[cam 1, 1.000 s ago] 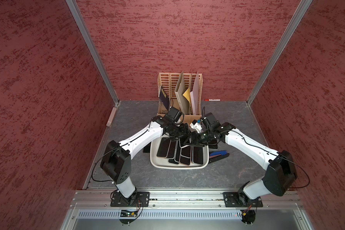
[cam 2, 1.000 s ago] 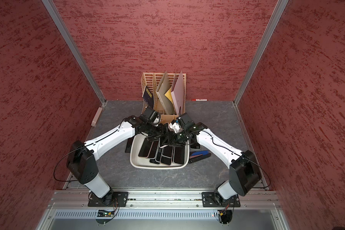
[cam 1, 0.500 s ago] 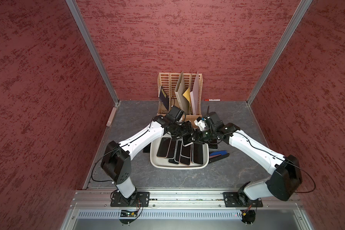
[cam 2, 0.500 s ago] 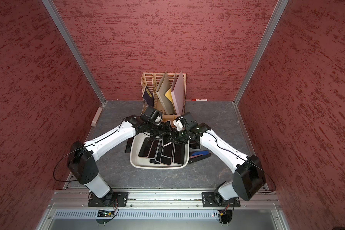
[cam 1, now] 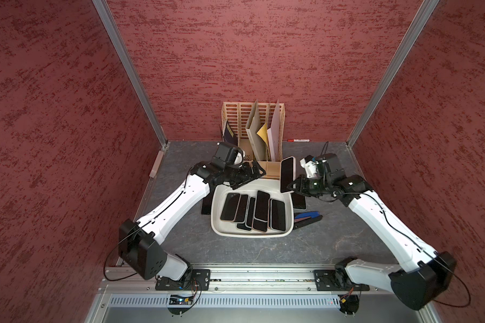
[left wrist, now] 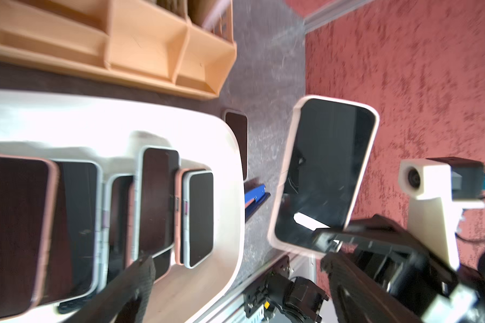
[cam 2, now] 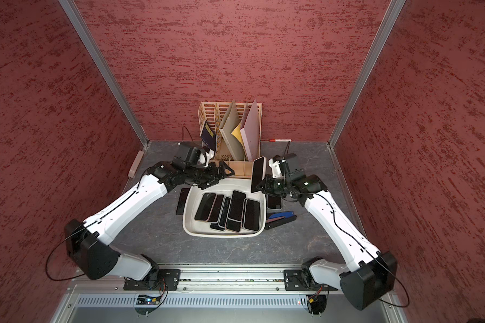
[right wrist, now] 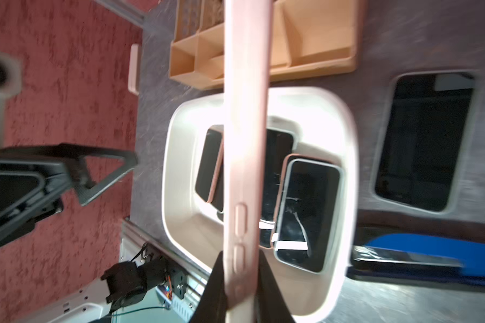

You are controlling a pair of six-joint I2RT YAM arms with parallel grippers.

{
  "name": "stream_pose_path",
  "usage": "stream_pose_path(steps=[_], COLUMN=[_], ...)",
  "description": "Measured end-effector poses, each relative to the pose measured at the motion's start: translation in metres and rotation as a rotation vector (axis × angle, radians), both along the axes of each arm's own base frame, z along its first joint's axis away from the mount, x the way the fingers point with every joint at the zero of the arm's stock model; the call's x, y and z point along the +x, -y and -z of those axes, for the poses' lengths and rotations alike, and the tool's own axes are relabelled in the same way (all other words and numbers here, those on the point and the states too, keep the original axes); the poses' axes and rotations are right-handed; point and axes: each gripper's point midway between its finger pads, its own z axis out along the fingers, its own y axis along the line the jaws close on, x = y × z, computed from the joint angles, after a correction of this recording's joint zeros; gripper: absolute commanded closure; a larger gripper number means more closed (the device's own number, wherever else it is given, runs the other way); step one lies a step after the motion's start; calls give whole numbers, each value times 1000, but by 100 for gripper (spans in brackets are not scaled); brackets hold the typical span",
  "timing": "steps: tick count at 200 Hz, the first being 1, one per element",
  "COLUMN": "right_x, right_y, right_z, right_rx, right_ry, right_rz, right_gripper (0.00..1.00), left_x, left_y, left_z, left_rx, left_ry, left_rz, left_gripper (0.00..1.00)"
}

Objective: Take the phone out of the storage box
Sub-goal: Pick up the phone from the storage box, then place the phone at the center of the board.

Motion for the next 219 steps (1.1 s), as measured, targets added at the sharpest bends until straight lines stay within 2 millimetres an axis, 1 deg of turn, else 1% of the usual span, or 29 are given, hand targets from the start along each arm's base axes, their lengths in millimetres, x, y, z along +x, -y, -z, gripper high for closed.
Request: stream_pose_path(steps=[16,33,56,77,94,131,170,197,219], right_x=[10,20,36,48,57,73,80,85,87], right_y=[30,54,76,91,103,119,128,131,132], right_z=[5,21,49,74,90,118,144,154,159], right_rx=[-37,-87,-158,-199,-223,-256,-264,-266,-264], right_ry=[-9,-46,-105,-158,-181,-208,-242,-253,-255], right_rz=[78,137,175,197,217,228,238,242,237], right_gripper=[100,100,100,100,100,100,100,100,100], left_x=[-3,-9,-16,-20,-22,-26,-24,-23,-21], left_y=[-17,-24,-31,-35,-36,-42,-55,-59,-59], left_z=[8,24,41,49,55,68,79,83,87], left_rx=[34,87,155,187,201,228,235,234,239], left_ry=[12,0,-12,-18,-19,-26,-49,-59,-65], left_rz=[-12,6,38,63,85,114,110,115,125], left_gripper=[0,0,0,0,0,0,0,0,0])
